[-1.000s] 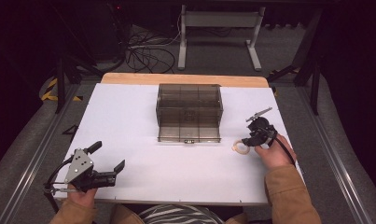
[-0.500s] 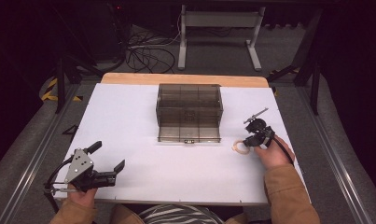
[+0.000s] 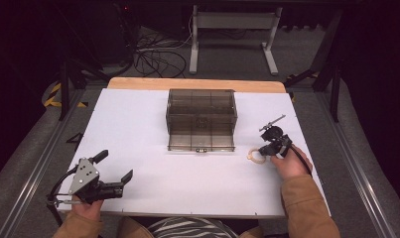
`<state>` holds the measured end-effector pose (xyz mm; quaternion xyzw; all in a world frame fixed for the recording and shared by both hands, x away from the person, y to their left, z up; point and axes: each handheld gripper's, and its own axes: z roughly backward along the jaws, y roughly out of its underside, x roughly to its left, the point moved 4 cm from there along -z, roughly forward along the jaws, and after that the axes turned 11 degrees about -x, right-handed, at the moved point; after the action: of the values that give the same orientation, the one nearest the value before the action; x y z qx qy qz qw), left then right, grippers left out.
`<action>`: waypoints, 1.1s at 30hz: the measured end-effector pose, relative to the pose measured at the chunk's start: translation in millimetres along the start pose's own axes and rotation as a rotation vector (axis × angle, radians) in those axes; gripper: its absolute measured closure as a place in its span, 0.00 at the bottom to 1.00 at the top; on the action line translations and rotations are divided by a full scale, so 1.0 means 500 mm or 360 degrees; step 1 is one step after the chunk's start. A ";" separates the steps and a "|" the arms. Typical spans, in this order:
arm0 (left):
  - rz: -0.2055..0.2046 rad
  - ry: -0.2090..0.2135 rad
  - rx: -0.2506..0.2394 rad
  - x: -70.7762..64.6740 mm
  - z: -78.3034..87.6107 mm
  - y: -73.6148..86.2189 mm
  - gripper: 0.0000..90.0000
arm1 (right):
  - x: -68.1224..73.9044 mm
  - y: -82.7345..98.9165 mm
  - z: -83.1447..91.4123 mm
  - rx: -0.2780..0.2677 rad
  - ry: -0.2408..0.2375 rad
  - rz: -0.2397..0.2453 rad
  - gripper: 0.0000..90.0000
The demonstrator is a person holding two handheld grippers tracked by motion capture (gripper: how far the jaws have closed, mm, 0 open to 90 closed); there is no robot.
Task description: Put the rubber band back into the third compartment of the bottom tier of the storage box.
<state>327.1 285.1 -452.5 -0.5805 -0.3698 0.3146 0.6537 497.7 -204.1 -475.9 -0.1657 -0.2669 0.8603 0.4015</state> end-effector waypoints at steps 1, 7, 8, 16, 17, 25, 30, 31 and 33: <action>0.0002 0.0000 0.0001 0.000 0.000 0.000 0.01 | 0.000 0.000 0.000 0.0000 0.0000 -0.0002 0.94; 0.0002 -0.0001 -0.0001 0.000 0.000 0.000 0.01 | 0.000 0.000 0.000 -0.0002 0.0001 -0.0003 0.94; 0.0000 0.0002 0.0000 0.000 0.000 0.000 0.01 | 0.000 0.000 0.000 -0.0002 0.0001 -0.0002 0.94; 0.0003 -0.0001 -0.0006 0.001 0.000 0.000 0.01 | -0.001 -0.004 0.015 -0.0065 0.0012 -0.0003 0.95; 0.0003 -0.0001 -0.0007 0.000 0.001 -0.001 0.01 | 0.000 -0.004 0.018 -0.0078 0.0014 -0.0005 0.95; 0.0001 -0.0004 -0.0006 0.000 0.001 -0.001 0.01 | -0.002 -0.008 0.037 -0.0151 0.0028 -0.0004 0.95; 0.0005 -0.0005 -0.0006 0.000 0.002 -0.001 0.01 | -0.002 -0.009 0.041 -0.0168 0.0030 -0.0003 0.95; 0.0005 -0.0004 -0.0006 0.000 0.001 -0.001 0.01 | -0.002 -0.009 0.041 -0.0168 0.0030 -0.0002 0.95; 0.0003 -0.0004 -0.0007 0.000 0.001 -0.001 0.01 | -0.002 -0.009 0.041 -0.0171 0.0034 -0.0003 0.95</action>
<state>326.5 285.6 -452.1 -0.5818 -0.3708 0.3151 0.6517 490.7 -209.2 -456.6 -0.1960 -0.3085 0.8425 0.3956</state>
